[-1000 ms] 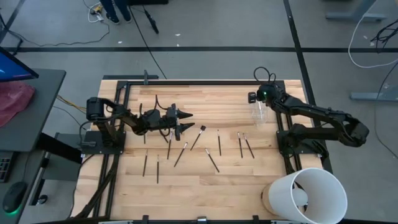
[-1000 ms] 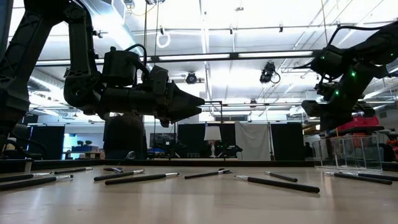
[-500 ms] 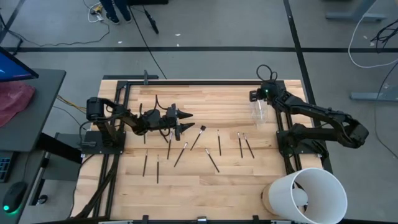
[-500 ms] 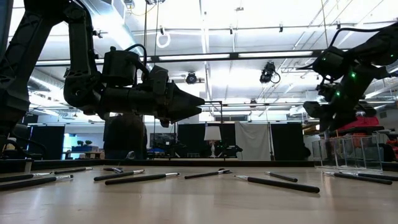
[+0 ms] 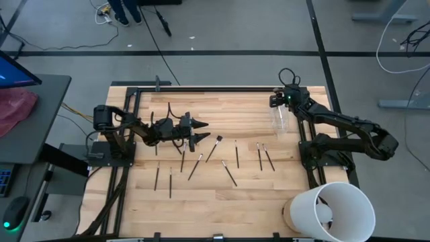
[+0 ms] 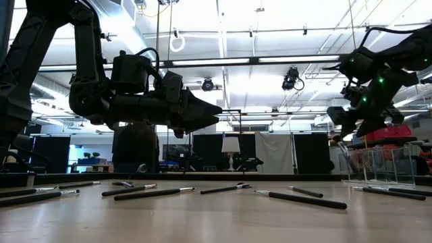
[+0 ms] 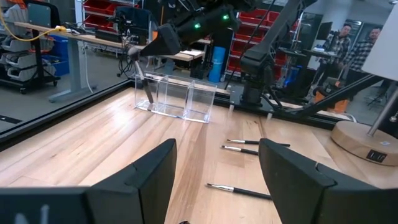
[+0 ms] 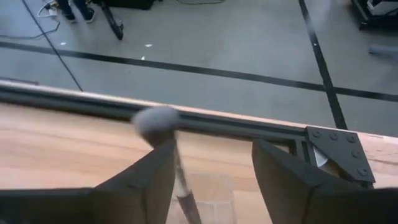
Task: Put items in baskets/containers
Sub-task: Put the powder brush into the transparent organizer, then put the eyeshadow brush into the transparent organizer
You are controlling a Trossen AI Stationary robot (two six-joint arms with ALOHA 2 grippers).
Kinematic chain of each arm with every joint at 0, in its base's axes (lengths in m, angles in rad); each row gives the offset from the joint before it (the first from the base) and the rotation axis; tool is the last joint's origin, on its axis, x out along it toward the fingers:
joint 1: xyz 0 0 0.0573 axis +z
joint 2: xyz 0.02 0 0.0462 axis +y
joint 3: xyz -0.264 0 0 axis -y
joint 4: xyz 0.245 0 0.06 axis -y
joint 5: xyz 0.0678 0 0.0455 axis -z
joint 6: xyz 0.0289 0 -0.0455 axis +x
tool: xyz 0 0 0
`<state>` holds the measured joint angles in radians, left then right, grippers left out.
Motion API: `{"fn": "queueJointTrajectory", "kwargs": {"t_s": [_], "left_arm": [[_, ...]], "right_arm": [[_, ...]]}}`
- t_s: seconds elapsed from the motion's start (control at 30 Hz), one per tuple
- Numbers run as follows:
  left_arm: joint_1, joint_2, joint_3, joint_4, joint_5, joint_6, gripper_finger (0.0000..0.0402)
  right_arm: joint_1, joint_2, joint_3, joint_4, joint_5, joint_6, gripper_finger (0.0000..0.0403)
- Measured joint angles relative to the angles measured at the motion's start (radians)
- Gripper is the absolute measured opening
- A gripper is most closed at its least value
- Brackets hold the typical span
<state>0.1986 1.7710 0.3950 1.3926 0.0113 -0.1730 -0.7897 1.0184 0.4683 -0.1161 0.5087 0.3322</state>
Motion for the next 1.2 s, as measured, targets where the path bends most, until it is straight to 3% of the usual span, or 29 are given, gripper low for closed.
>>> {"fn": "queueJointTrajectory", "kwargs": {"t_s": [0.3, 0.6, 0.83, 1.03, 1.2], "left_arm": [[0.0, 0.0, 0.0, 0.0, 0.0, 0.0, 0.0232], [0.0, 0.0, 0.0, 0.001, 0.0, -0.001, 0.0232], [0.0, 0.0, 0.0, 0.001, -0.001, -0.001, 0.0232], [0.0, 0.0, 0.0, 0.001, -0.014, -0.004, 0.0232], [0.0, 0.0, 0.0, 0.0, -0.014, -0.025, 0.0232]], "right_arm": [[0.219, -0.082, 0.0, -0.105, -0.001, 0.054, 0.0154], [0.509, -0.117, 0.0, -0.076, -0.023, 0.071, 0.0079], [0.709, -0.116, 0.0, 0.023, -0.187, 0.025, 0.0008], [0.79, -0.116, 0.002, 0.157, -0.455, 0.006, 0.0012], [0.867, -0.116, 0.002, 0.038, -0.59, 0.187, 0.0003]]}}
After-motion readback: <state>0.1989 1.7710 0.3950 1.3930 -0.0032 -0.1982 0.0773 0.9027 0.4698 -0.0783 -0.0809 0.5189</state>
